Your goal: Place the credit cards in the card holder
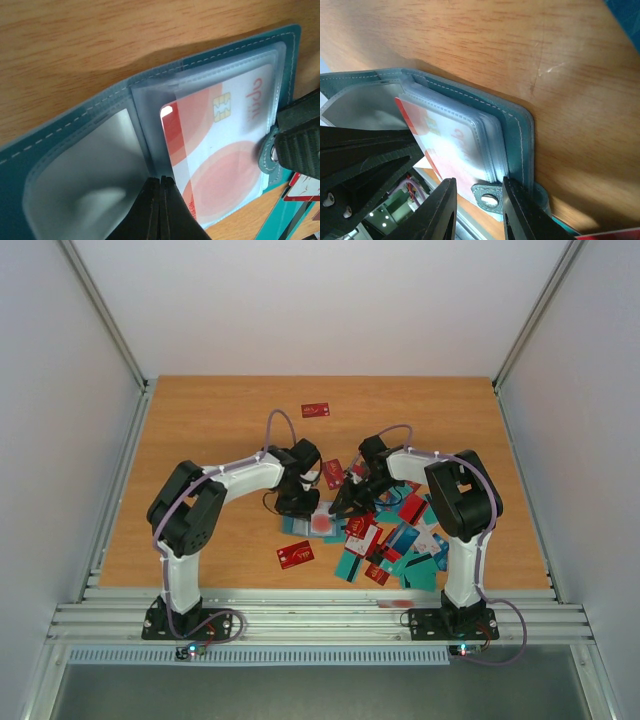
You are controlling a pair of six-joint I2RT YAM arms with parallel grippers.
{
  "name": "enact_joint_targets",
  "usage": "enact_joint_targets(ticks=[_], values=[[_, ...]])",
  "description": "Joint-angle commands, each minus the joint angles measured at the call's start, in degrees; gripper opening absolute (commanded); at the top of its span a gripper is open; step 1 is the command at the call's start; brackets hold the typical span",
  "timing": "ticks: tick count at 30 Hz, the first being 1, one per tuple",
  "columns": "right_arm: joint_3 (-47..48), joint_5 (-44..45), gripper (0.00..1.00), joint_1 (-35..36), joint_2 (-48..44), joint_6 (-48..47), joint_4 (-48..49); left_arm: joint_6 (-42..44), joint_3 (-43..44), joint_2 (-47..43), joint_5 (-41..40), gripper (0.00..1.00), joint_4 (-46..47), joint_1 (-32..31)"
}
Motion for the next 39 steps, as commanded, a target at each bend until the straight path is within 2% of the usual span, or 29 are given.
enact_joint_targets(ticks=[1,9,16,25,39], values=[[-0.68,1.49,0.28,0.33,-1.34,0.86,0.16,0.22,0.98,0.22,-0.51,0.02,-1.26,-0.62],[2.90,-0.14,0.32,0.32,-5.35,-0.42,-4.67,1.54,0.57,-4.27,-4.59,0.05,-4.20,-0.62],[3.50,-1.38,0.40,0.63,-8.19,-0.67,-6.86,2.18,-0.49,-6.90,1.37,0.05,-0.78,-0.67],[7.45,-1.03,0.42,0.69,-3.23,-0.41,-5.37,2.68,0.95,-1.82,4.37,0.03,2.18,-0.68],[8.17,-1.48,0.43,0.68,1.65,-0.66,-5.42,4.54,1.18,0.48,1.22,0.00,0.74,-0.69]])
